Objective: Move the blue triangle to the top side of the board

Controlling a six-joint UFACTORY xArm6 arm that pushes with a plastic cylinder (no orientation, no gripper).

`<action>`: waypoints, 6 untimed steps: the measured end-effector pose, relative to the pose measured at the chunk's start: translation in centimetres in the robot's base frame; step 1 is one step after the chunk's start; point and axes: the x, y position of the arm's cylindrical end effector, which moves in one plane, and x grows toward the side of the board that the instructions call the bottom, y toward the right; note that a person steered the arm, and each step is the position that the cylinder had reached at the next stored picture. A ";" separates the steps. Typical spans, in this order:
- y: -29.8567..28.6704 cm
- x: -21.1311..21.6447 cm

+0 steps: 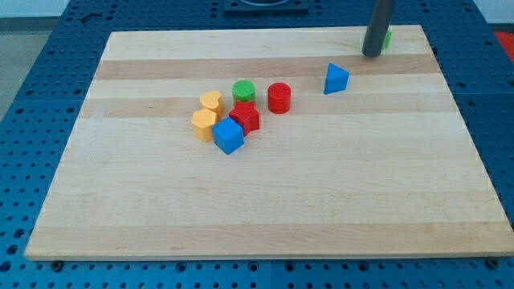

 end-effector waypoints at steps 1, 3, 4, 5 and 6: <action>0.5 -1.5; 3.2 3.7; 2.1 9.2; -4.2 10.4; -9.6 10.3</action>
